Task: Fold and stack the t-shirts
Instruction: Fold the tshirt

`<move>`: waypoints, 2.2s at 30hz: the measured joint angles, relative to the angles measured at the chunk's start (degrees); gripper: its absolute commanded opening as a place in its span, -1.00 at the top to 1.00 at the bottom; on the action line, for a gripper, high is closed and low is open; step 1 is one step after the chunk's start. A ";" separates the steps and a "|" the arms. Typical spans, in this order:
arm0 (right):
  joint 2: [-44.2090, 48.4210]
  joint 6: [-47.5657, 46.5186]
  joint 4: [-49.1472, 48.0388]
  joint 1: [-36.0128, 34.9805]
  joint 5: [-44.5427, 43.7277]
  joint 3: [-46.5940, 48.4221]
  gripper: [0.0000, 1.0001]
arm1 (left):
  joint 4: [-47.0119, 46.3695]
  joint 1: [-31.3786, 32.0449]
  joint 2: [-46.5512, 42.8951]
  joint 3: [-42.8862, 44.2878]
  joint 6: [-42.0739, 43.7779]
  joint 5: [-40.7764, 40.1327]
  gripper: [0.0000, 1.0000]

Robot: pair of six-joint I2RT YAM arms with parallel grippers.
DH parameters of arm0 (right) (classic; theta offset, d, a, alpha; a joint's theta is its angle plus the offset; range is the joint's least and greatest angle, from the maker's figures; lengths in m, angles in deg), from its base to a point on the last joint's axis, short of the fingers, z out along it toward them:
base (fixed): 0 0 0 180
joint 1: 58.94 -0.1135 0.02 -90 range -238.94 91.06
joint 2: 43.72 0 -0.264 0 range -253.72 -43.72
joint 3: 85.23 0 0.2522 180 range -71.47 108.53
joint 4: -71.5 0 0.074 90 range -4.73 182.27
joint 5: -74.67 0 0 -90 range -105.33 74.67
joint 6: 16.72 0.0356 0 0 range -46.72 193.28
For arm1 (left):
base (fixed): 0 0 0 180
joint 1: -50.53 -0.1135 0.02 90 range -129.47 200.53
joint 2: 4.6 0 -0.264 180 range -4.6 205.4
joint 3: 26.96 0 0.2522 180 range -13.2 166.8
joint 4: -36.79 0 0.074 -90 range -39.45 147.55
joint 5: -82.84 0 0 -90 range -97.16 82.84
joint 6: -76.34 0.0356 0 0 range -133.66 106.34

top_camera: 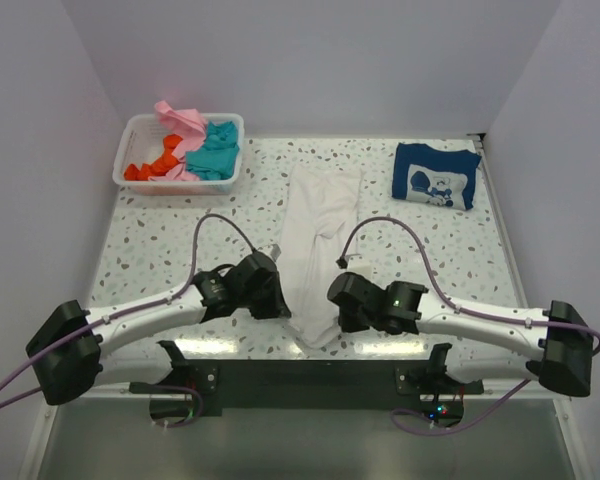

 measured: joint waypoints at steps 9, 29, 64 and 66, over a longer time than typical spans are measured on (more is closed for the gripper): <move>-0.90 -9.22 -2.60 9.99 0.37 2.27 1.00 | -2.75 -5.18 6.38 8.46 5.11 -2.12 1.00; -7.21 -18.14 -8.24 24.13 2.86 10.01 1.00 | -5.40 -15.45 16.76 20.76 13.64 -2.51 1.00; -24.85 -22.84 -13.49 35.87 9.92 19.08 1.00 | -8.90 -23.65 31.50 31.39 20.13 2.01 1.00; -25.24 -22.84 -13.70 36.15 10.12 19.08 1.00 | -8.90 -23.78 32.22 31.76 20.31 1.88 1.00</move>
